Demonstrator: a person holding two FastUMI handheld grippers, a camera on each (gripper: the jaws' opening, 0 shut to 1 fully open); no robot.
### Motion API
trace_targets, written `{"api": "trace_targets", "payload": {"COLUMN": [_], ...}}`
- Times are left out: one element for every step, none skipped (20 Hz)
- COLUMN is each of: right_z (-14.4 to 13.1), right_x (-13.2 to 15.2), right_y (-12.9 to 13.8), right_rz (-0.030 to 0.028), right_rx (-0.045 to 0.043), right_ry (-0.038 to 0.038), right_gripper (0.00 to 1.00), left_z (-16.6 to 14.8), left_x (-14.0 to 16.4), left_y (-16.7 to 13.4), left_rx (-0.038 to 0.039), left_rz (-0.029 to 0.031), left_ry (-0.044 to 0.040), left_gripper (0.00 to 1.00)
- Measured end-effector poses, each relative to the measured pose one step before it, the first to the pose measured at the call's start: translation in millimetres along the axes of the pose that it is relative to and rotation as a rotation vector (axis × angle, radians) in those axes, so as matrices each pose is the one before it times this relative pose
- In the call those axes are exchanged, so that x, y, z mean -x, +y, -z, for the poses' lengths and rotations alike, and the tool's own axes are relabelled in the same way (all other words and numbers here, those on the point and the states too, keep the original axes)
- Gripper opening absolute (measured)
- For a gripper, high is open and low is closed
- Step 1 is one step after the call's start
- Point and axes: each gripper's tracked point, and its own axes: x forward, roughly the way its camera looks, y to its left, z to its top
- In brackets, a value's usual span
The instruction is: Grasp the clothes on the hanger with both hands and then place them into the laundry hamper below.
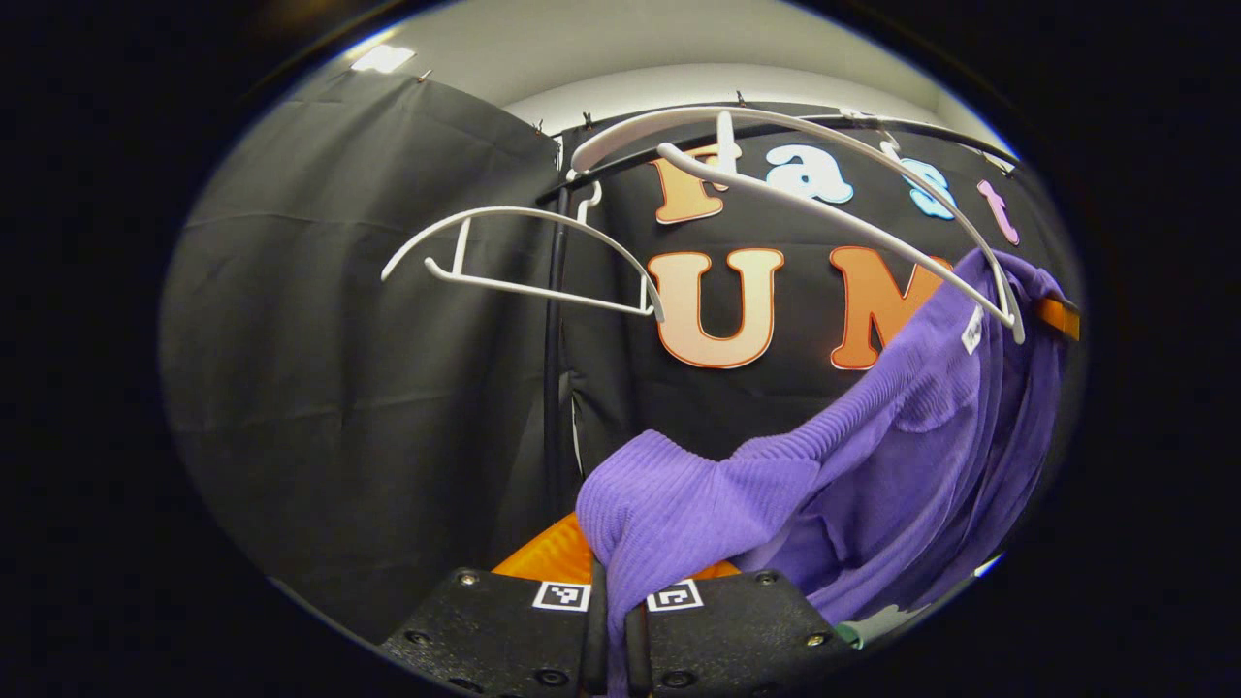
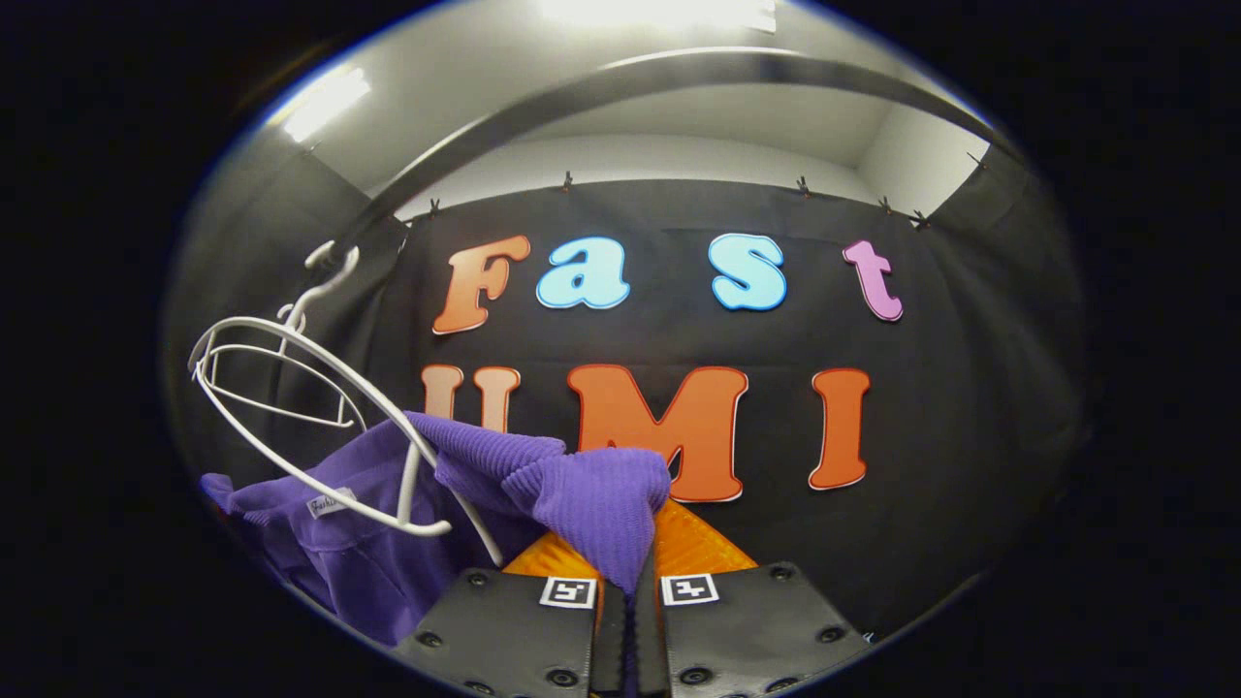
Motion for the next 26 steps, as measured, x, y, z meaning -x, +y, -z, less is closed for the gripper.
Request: {"api": "trace_targets", "payload": {"right_z": [10.46,8.43,6.22,5.94,3.11,1.35,-2.07,-3.38,-5.52,-3.59,-3.25,-1.49,-2.61,-0.69,3.35,6.18,6.36,8.18,8.86,10.91,16.71,18.68,20.83,22.22,24.02,25.57], "right_x": [-1.68,-1.29,1.29,4.09,5.12,4.67,5.41,7.10,6.43,6.31,5.13,3.87,2.05,1.15,2.52,1.29,1.16,1.81,3.49,4.07,4.26,2.31,1.04,-2.08,-3.06,-2.88], "right_y": [-4.50,-3.75,-3.09,-3.10,-3.22,-3.71,-1.15,1.27,4.97,5.67,4.44,4.52,8.58,10.92,10.15,10.04,7.60,7.10,7.38,7.74,7.53,5.93,3.96,3.03,2.31,2.54], "right_rz": [0.00972,0.00389,-0.00238,-0.00894,-0.00204,0.00282,-0.00376,-0.01317,-0.02016,-0.02251,-0.01763,-0.01849,-0.02571,-0.03176,-0.03479,-0.02825,-0.01946,-0.01293,-0.01374,-0.01471,-0.01378,-0.01309,-0.00490,-0.00180,0.00228,-0.00487], "right_rx": [-0.00658,-0.01826,-0.02072,-0.01577,-0.00039,0.01111,0.01186,0.00749,0.00520,0.00337,0.00777,0.01157,0.00574,-0.00213,-0.00463,-0.00536,-0.00489,-0.00788,-0.01058,-0.01434,-0.01352,-0.00707,-0.00887,-0.01511,-0.01933,-0.01352], "right_ry": [0.02227,0.01704,0.01415,0.01479,0.01081,0.00236,-0.00392,-0.00712,-0.00542,-0.00534,-0.00562,-0.00312,-0.00388,0.00286,0.01274,0.01808,0.01747,0.01527,0.01690,0.02220,0.03068,0.03234,0.04042,0.04179,0.04785,0.05335], "right_gripper": [0.11,0.11,0.11,0.11,0.11,0.11,0.11,0.11,0.11,0.11,0.11,0.11,0.11,0.11,0.11,0.11,0.11,0.11,0.11,0.11,0.11,0.11,0.11,0.11,0.11,0.12], "left_z": [4.68,4.76,4.31,1.73,-1.02,-4.00,-5.15,-3.98,-4.59,-5.35,-4.31,-4.39,-4.15,-3.13,-0.92,0.74,2.44,3.92,7.18,11.34,14.68,17.23,22.45,22.04,23.77,26.79], "left_x": [1.68,2.44,4.14,4.04,3.30,3.07,3.02,5.31,3.31,2.72,2.60,1.58,0.28,-0.72,-0.98,-1.37,0.44,-0.83,-2.10,-2.54,-2.67,-4.24,-5.07,-4.55,-8.22,-5.56], "left_y": [-0.92,-1.30,-0.98,-2.69,-0.97,0.72,-1.50,-2.39,-4.17,-5.64,-7.90,-9.21,-10.50,-11.81,-14.58,-16.14,-16.08,-15.63,-14.37,-14.01,-13.48,-11.30,-9.11,-6.22,1.60,2.01], "left_rx": [0.00363,0.00630,0.00677,0.00631,-0.00134,-0.00401,-0.00198,0.00253,0.00823,0.00954,0.00768,0.00584,0.00490,0.00632,0.01012,0.01477,0.01600,0.01558,0.01982,0.02632,0.03415,0.04276,0.04186,0.02815,0.01295,0.00151], "left_rz": [-0.00149,0.00199,0.00554,0.00643,-0.00092,-0.00159,-0.00062,0.00149,0.00731,0.01211,0.01524,0.01991,0.02262,0.02659,0.03260,0.03788,0.03791,0.03646,0.03297,0.03333,0.03228,0.02937,0.02530,0.01374,0.00163,-0.00473], "left_ry": [0.01136,0.00751,0.00685,0.00445,-0.00354,-0.00914,-0.01147,-0.01013,-0.00918,-0.00783,-0.00681,-0.00898,-0.00948,-0.00696,-0.00149,0.00174,0.00313,0.00610,0.01494,0.02828,0.03700,0.04096,0.04026,0.04632,0.05619,0.06313], "left_gripper": [0.10,0.10,0.10,0.10,0.10,0.10,0.10,0.10,0.10,0.10,0.10,0.10,0.10,0.10,0.10,0.09,0.09,0.09,0.09,0.09,0.09,0.10,0.10,0.10,0.10,0.10]}}
